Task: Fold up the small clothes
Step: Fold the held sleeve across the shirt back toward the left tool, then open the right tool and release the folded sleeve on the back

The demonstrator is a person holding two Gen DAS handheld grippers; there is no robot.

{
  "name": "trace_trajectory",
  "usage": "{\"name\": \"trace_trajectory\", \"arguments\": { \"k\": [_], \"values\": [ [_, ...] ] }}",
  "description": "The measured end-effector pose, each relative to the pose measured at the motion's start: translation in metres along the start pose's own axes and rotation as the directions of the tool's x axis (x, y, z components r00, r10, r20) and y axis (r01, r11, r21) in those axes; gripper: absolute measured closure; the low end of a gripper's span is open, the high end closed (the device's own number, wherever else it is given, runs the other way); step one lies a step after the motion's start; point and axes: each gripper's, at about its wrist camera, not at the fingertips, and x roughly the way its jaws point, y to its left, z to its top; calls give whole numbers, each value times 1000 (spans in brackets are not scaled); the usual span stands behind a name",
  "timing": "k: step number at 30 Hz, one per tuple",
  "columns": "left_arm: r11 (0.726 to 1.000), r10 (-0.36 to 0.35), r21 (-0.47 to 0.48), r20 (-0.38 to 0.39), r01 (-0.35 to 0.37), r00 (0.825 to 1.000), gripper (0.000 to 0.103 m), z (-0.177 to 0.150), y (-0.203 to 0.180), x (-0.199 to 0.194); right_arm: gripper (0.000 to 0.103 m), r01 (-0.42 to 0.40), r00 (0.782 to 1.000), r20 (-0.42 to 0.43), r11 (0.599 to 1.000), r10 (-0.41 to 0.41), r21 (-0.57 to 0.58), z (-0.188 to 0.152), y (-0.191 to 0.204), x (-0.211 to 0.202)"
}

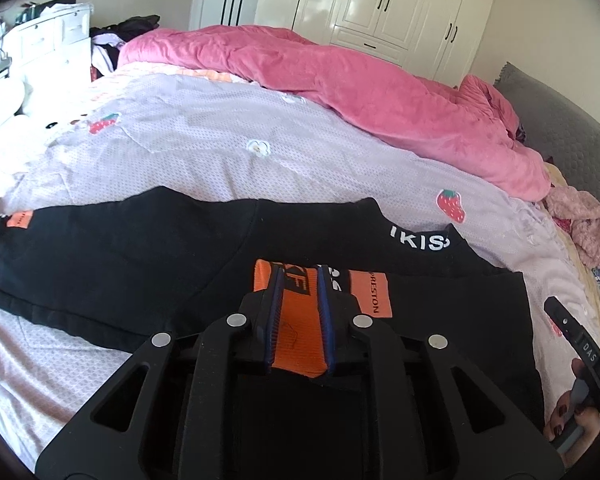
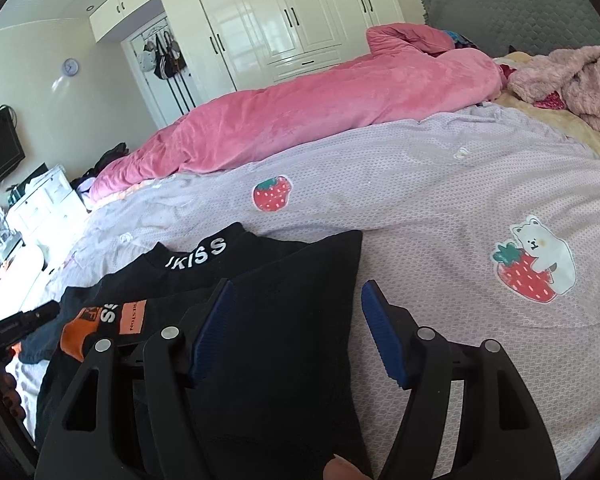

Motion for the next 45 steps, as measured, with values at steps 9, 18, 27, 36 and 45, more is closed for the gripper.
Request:
{"name": "trace_trajectory", "arguments": {
  "k": [9, 18, 27, 36, 45],
  "values": [
    [991, -15, 133, -84, 26, 996, 93, -16, -33, 17, 38, -46, 998, -39, 993, 42, -109, -13, 34, 7],
    [970, 111, 235, -169, -69, 979, 92, -48, -35, 48, 38, -66, 996, -69, 968, 51, -241, -24, 60, 10],
    [987, 35, 159, -184, -6, 982, 91, -44, -21, 43, 38, -45, 992, -123, 953, 9, -301, -33, 69, 20],
    [992, 5, 128, -187, 19, 982, 91, -43, -18, 43, 38, 39, 958, -270, 975, -99, -218, -36, 35, 47],
    [992, -3, 120, -176, 24, 984, 86, -42, -18, 35, 32, 7, 968, -243, 983, -53, -186, -34, 37, 40]
  ]
}}
